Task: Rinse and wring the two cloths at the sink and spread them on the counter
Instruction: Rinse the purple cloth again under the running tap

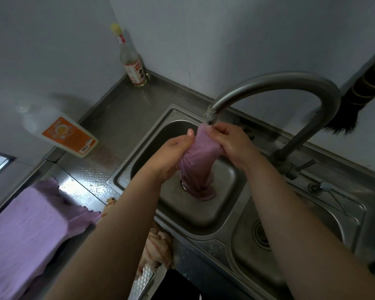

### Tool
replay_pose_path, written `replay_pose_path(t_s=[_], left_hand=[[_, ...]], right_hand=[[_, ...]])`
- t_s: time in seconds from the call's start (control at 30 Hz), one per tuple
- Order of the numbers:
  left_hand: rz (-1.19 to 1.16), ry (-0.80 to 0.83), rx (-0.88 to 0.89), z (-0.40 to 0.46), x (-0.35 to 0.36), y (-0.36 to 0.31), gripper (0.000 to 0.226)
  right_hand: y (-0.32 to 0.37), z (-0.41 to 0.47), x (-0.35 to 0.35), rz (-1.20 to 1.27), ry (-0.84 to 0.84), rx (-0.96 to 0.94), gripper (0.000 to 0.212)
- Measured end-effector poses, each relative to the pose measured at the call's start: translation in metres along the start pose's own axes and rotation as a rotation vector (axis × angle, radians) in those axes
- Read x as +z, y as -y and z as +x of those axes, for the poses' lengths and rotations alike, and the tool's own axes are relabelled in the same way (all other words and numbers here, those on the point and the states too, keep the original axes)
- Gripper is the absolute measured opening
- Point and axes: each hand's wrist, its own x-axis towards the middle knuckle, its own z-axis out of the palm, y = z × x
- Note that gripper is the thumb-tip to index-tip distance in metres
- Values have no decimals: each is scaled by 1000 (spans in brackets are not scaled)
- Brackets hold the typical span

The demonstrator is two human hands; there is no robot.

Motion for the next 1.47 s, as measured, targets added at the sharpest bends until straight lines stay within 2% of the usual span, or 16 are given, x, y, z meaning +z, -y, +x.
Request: replay_pose_path(t_s=[0.17,0.3,0.37,0.5,0.53,0.63,0.67,0.77,0.83,0.9,0.97,1.07,1.14,1.3,1.37,1.47], left_hand=[[75,-30,157,3,5,7,17],[212,-109,184,9,15,0,18],[123,-179,168,14,17,-10,22],[-171,-150,153,17,15,-37,25],[-197,-153,155,17,12,-43,26],[-287,-210,168,17,4,-53,31],[-311,-240,147,17,0,-52,32],[-262,-357,98,18,-10,-45,32],[-16,-456,80,26,-12,-28,24],[122,-481,30,33,-5,-16,12],[55,-444,-50,39,10,-12,15],[-201,-428,-246,41,41,-16,31],[-351,-372,-260,39,55,-16,24],[-368,-477,-276,42,40,-23,27],[-401,-488,-299,37,48,-24,29],[-445,-452,-302,31,62,-25,27]], right_hand=[[4,-8,13,10,-76,-73,18],[-4,1,21,53,-194,25,52],[-14,6,17,104,-122,87,74],[-34,-2,14,-27,161,272,88],[-41,-3,12,-67,185,298,82],[-58,-6,0,-184,151,228,34],[-58,-6,-3,-229,104,200,30],[-38,-10,-7,-215,-68,132,36],[-23,-10,-6,-63,-97,76,37],[-7,-9,9,-75,-112,41,44],[-1,-4,36,-175,-153,20,47],[7,13,47,-351,-292,72,44],[9,25,33,-432,-334,95,38],[-3,12,47,-588,-195,55,49],[1,19,39,-659,-232,87,46],[8,26,22,-561,-261,123,42]])
